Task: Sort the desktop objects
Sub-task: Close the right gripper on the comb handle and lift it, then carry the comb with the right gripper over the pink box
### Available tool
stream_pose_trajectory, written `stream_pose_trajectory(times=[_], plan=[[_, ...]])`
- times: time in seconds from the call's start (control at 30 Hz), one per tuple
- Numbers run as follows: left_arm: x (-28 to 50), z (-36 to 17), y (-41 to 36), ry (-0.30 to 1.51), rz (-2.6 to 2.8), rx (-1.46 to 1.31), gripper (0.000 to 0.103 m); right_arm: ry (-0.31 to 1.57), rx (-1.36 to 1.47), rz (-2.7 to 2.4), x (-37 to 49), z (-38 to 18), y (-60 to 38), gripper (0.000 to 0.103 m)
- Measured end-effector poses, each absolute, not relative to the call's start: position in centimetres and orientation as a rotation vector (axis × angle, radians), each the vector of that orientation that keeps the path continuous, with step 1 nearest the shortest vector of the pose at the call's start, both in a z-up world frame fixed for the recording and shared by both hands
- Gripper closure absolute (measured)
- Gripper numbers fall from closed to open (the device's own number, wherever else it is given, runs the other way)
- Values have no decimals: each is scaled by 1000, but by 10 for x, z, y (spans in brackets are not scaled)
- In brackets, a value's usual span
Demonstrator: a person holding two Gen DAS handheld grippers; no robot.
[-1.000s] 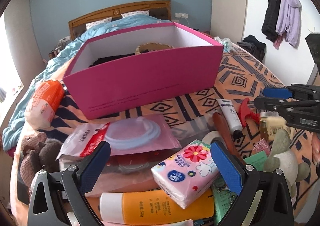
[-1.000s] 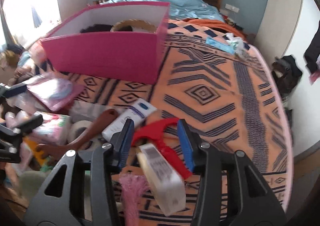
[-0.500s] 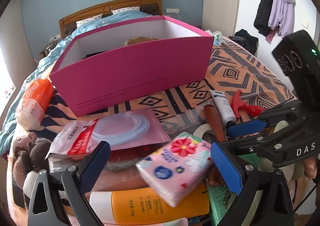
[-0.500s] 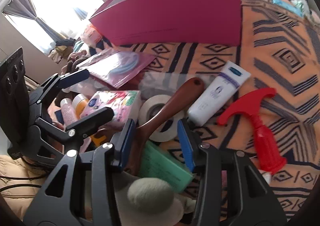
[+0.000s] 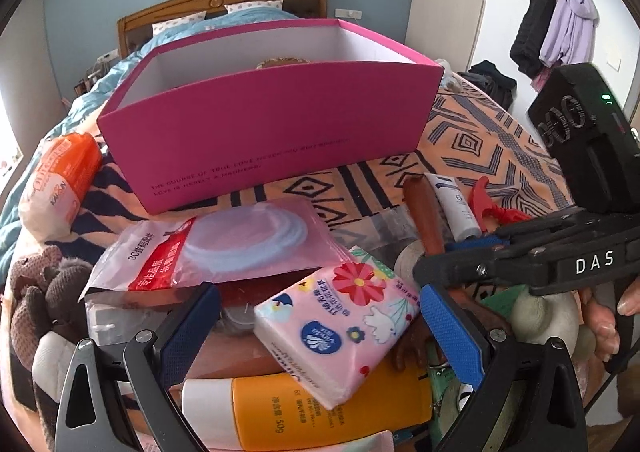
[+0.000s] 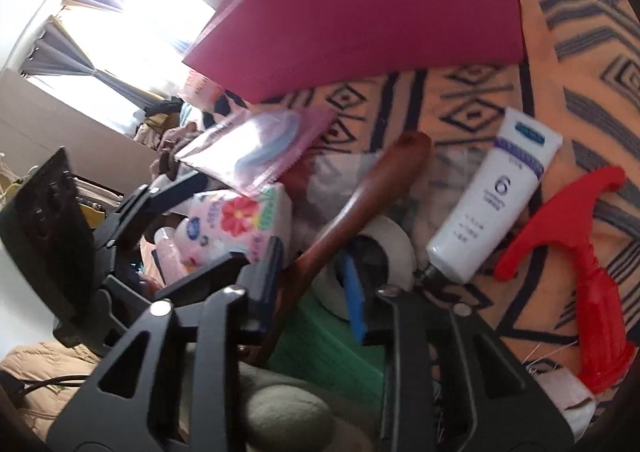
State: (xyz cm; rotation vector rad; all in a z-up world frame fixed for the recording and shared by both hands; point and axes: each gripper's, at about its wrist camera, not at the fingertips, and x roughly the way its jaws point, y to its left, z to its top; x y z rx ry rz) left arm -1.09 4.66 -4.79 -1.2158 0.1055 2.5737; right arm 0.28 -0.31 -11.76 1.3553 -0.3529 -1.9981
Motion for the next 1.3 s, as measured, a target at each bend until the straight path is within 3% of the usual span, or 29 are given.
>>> stream_pose_trajectory(times=[0.37,0.57,0.87,1.07,1.17,1.3], plan=[[-12,-34,49,33,2474,-1174,3,-240,1147,-2157,19,-80,3,88],[-11,-18,57,41,2429,-1102,15,-177,1048,-2226,23,-63,0,91],[-18,-7,67,26,2341,-1052,21,-179,980,-2236,21,-46,6,91],[-30,-5,72,-4,2283,-1053,42,-162,934,-2252,20,-35,0,91],[-32,-2,73,4,2278,-1039,46,-170,929,-2252,17,-34,0,90],[-34,1,77,3,2235,-1035,62,-176,914,-2256,15,-31,1,90]])
